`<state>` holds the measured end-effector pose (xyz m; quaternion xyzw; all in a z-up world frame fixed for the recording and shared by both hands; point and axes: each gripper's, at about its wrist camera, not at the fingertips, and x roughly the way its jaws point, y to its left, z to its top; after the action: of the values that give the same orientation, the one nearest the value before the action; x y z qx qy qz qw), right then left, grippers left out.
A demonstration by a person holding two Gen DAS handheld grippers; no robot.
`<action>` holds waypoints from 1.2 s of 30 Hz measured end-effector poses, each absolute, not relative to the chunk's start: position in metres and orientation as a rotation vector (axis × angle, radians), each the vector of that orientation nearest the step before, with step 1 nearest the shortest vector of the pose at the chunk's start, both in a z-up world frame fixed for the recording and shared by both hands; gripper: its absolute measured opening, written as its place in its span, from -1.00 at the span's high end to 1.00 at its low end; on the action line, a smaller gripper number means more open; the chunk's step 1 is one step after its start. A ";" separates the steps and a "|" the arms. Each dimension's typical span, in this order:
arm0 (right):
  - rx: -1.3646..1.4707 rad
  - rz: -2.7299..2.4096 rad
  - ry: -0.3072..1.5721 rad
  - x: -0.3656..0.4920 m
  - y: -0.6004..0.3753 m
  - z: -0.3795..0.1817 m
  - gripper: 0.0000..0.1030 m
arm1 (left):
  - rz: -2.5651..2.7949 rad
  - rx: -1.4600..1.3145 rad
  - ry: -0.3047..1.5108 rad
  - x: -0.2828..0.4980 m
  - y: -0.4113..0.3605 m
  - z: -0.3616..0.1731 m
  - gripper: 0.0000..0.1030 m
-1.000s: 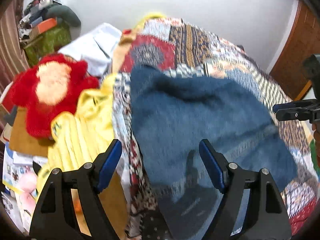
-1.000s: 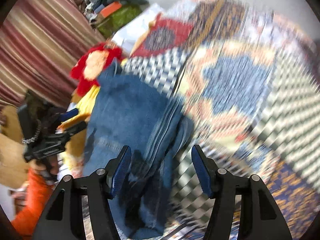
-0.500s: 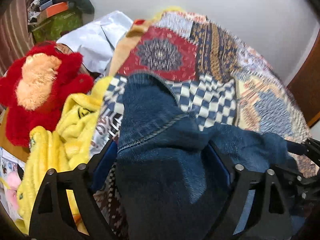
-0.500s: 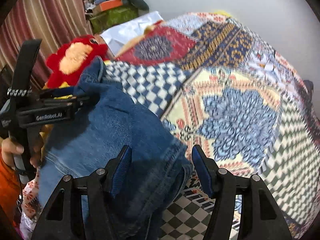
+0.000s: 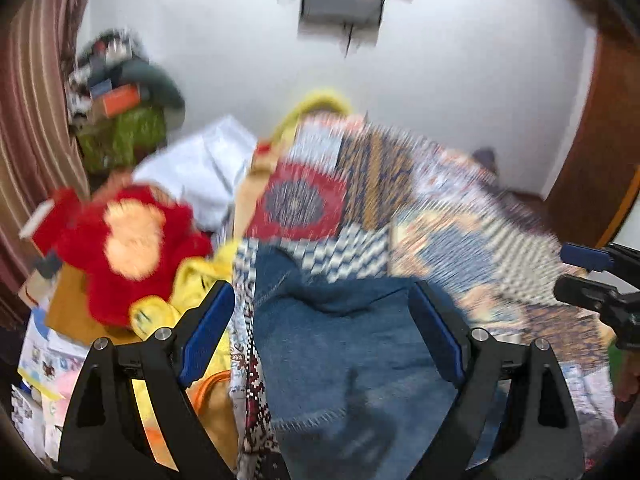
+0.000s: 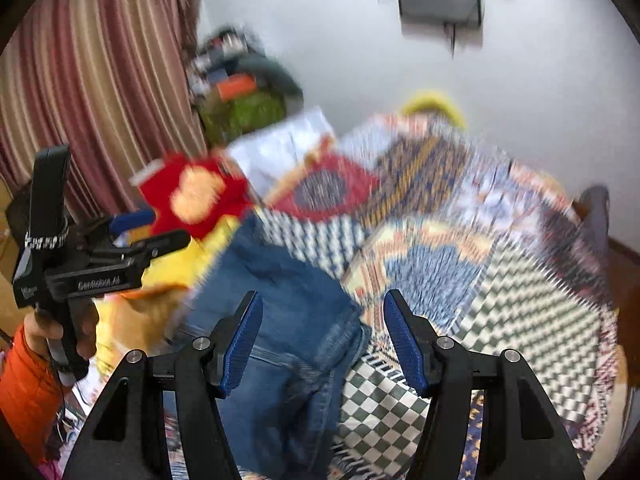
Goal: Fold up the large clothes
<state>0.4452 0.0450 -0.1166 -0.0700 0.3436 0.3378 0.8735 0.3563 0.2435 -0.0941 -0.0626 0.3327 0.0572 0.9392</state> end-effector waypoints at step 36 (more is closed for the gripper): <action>-0.077 0.494 0.220 0.117 -0.054 0.003 -1.00 | 0.120 -0.099 0.251 0.049 0.112 0.007 -0.99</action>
<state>0.1166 -0.0544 0.0035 -0.0381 0.1086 0.2442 0.9629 0.0485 0.1119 0.0071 -0.0494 0.1253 0.0597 0.9891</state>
